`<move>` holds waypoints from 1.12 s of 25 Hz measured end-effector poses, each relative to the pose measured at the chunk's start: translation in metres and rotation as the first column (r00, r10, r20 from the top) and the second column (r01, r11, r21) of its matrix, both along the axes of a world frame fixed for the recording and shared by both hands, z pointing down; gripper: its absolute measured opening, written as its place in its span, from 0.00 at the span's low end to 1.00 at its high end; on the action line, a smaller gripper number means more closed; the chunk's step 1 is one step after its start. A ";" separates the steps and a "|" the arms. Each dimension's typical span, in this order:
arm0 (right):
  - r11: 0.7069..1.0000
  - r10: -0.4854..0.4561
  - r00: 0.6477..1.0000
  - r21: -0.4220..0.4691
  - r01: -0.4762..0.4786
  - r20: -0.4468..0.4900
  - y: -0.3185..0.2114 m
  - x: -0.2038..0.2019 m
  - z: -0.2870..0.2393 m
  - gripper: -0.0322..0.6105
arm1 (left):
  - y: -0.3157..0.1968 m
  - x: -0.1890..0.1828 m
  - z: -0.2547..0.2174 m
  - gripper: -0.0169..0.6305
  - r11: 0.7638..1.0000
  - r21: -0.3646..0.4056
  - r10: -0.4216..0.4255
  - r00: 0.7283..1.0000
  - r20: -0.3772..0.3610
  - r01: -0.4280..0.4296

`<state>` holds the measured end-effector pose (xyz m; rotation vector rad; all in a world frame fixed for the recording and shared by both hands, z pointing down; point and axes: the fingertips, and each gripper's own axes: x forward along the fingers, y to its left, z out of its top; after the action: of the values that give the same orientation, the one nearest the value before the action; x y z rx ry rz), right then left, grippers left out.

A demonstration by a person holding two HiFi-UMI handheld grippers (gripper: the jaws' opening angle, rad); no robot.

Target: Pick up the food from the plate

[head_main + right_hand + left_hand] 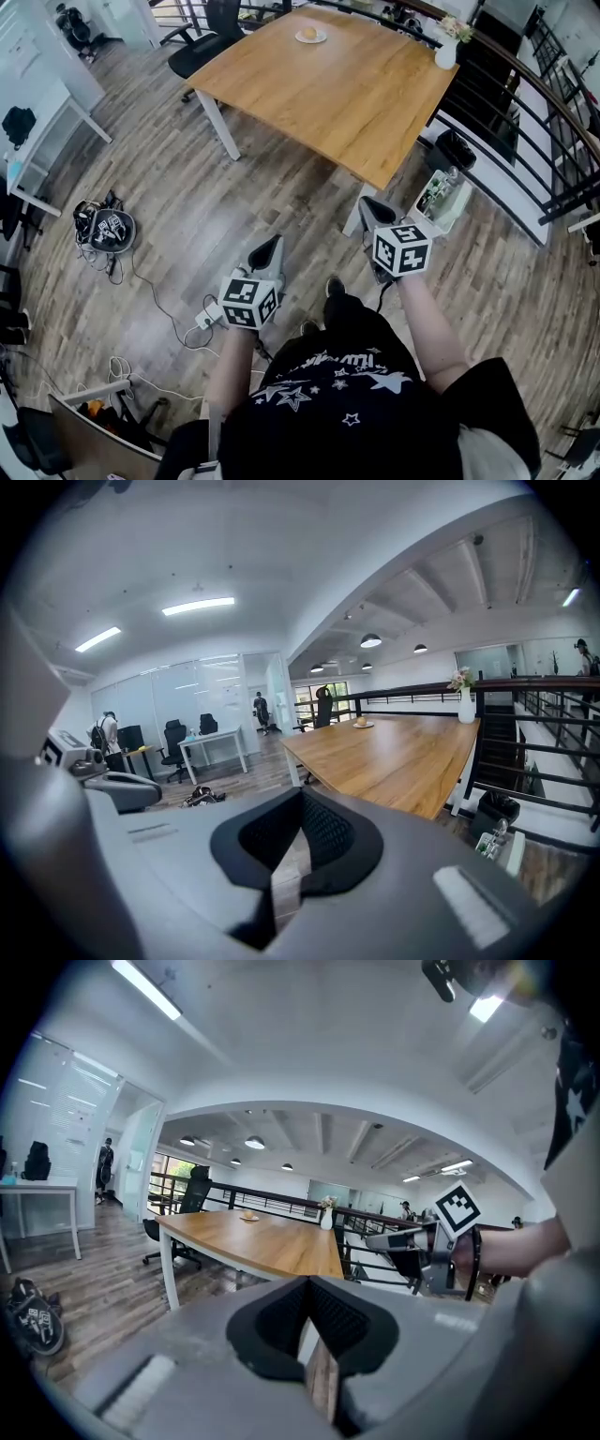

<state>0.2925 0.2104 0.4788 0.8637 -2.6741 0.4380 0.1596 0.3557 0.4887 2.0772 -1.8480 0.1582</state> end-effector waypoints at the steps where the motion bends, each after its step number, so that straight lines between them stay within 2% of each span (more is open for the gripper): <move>1: 1.000 0.001 1.000 -0.001 -0.001 -0.002 -0.002 -0.002 0.002 0.05 | 0.000 -0.003 0.000 0.03 1.000 0.002 -0.002 1.000 0.000 0.002; 8: 1.000 -0.014 1.000 -0.011 0.014 0.022 -0.023 -0.038 0.006 0.05 | -0.004 -0.038 0.006 0.03 0.998 -0.009 -0.062 0.998 -0.005 0.062; 12: 0.999 -0.020 0.999 -0.034 0.021 0.027 -0.053 -0.068 0.017 0.05 | -0.021 -0.066 0.016 0.03 0.995 -0.032 -0.090 0.996 0.002 0.090; 15: 0.999 -0.026 0.999 -0.040 0.028 0.042 -0.082 -0.095 0.018 0.05 | -0.045 -0.096 0.020 0.03 0.991 -0.043 -0.128 0.992 -0.008 0.128; 19: 0.999 -0.012 0.999 -0.052 0.014 0.046 -0.128 -0.122 0.020 0.05 | -0.085 -0.129 0.020 0.03 0.990 -0.051 -0.135 0.991 -0.004 0.135; 28: 0.998 -0.008 0.999 -0.059 0.010 0.037 -0.226 -0.170 0.015 0.05 | -0.177 -0.177 0.015 0.03 0.988 -0.056 -0.147 0.989 -0.010 0.146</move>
<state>0.1225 -0.0160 0.4939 0.8338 -2.6826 0.5323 -0.0179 0.1790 0.5035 1.8929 -1.9562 0.1545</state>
